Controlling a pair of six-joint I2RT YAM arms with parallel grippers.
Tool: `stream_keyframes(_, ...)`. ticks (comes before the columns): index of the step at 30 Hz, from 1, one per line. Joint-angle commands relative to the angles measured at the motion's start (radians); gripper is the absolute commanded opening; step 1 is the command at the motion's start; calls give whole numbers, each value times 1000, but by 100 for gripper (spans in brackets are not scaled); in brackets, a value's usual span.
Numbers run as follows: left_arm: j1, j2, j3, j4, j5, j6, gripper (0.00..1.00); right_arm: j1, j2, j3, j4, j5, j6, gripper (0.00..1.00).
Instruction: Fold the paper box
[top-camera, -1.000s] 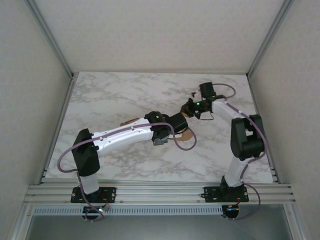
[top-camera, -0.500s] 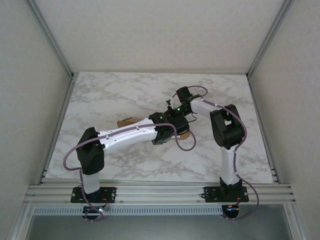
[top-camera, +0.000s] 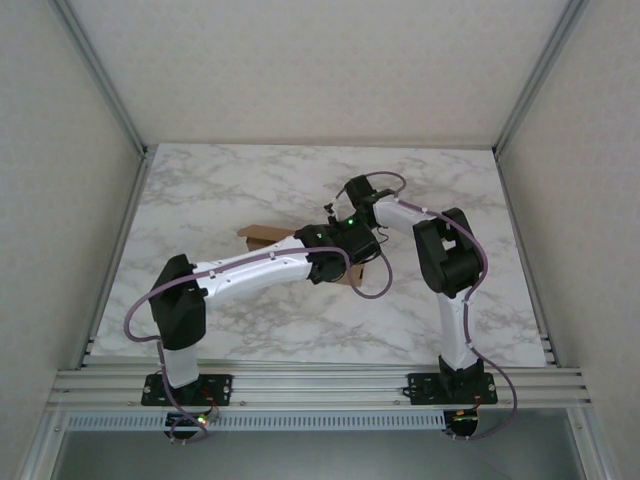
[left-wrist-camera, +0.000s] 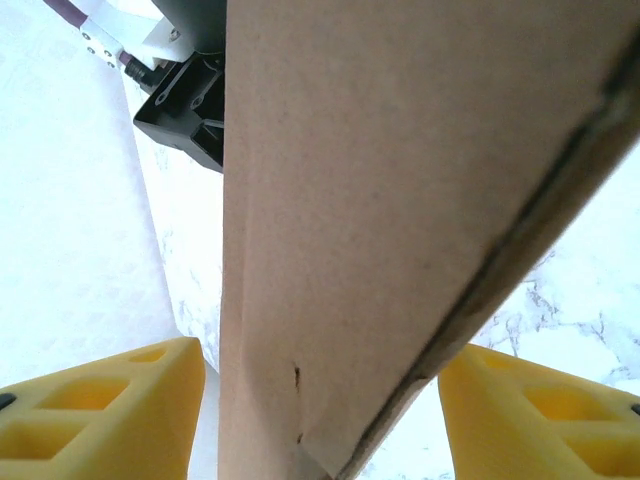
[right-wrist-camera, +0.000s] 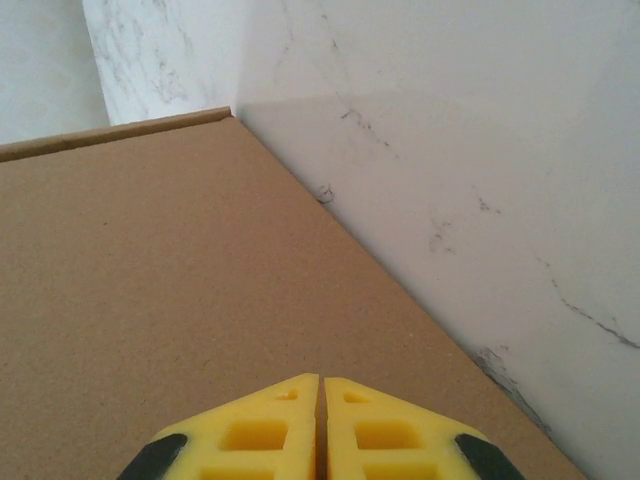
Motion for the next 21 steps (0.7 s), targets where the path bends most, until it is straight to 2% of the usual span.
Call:
stream_keyframes(1, 36, -42, -25, 136, -25, 13, 63, 19, 1, 3, -66, -6, 2, 14)
stream_keyframes(3, 41, -63, -48, 152, 12, 3, 63, 8, -26, -8, -46, 21, 15, 18)
stream_keyframes(8, 42, -120, -77, 179, 44, -19, 63, -8, -96, -16, -33, 110, 26, 44)
stream_keyframes(9, 42, -132, -71, 182, 53, -24, 63, -12, -109, -15, -29, 128, 31, 46)
stream_keyframes(13, 39, -185, -66, 217, 74, -32, 63, -14, -139, -15, -25, 174, 38, 50)
stream_keyframes(21, 39, -268, -116, 242, 104, -40, 64, -15, -177, -50, 28, 146, 45, 51)
